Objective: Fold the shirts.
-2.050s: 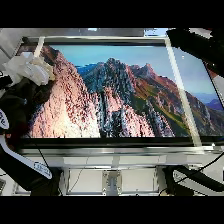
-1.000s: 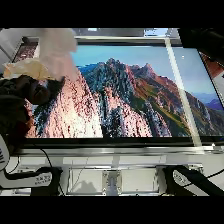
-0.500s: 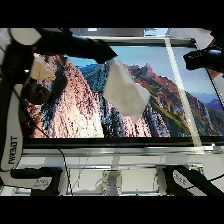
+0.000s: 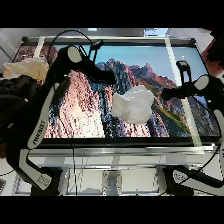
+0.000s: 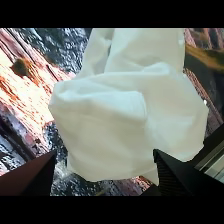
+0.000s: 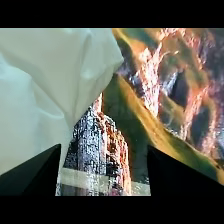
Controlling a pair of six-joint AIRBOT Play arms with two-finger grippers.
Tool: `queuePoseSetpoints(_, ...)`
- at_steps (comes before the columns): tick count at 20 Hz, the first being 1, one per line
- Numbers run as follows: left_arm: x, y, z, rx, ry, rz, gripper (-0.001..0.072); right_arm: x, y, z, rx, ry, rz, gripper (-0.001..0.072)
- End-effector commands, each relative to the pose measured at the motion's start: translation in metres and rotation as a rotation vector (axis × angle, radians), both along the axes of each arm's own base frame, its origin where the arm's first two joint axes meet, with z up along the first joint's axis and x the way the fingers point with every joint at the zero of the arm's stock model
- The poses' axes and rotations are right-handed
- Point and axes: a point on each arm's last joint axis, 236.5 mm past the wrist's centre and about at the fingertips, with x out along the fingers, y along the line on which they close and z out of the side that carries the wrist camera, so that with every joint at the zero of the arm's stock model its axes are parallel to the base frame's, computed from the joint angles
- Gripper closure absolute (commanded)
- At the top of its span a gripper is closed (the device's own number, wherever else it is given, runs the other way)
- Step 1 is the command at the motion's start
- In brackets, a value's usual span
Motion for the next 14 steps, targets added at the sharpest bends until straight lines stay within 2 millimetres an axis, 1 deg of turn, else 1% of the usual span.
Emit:
queuePoseSetpoints(1,-0.009,-0.016,-0.050,0.004,0.140,-0.017,-0.0001,0.017,0.010,-0.052,0.111,0.047,-0.125,0.0096)
queuePoseSetpoints(3,-0.010,-0.018,-0.071,0.013,0.182,-0.017,-0.0001,0.038,0.018,-0.062,0.182,0.004,-0.178,0.0097)
queuePoseSetpoints(6,-0.010,-0.021,-0.092,0.014,0.226,-0.016,-0.0001,0.060,0.013,-0.074,0.200,-0.051,-0.232,0.0100)
queuePoseSetpoints(9,-0.016,-0.033,-0.104,-0.029,0.271,-0.038,0.0000,0.067,0.010,-0.090,0.201,-0.053,-0.256,0.0102)
queuePoseSetpoints(11,-0.015,-0.038,-0.111,-0.051,0.295,-0.029,0.0000,0.071,0.009,-0.097,0.212,-0.056,-0.274,0.0103)
queuePoseSetpoints(13,-0.014,-0.041,-0.119,-0.059,0.304,-0.020,0.0001,0.079,0.010,-0.097,0.232,-0.080,-0.299,0.0104)
queuePoseSetpoints(14,-0.013,-0.043,-0.124,-0.058,0.306,-0.018,0.0002,0.081,0.009,-0.096,0.234,-0.092,-0.307,0.0116)
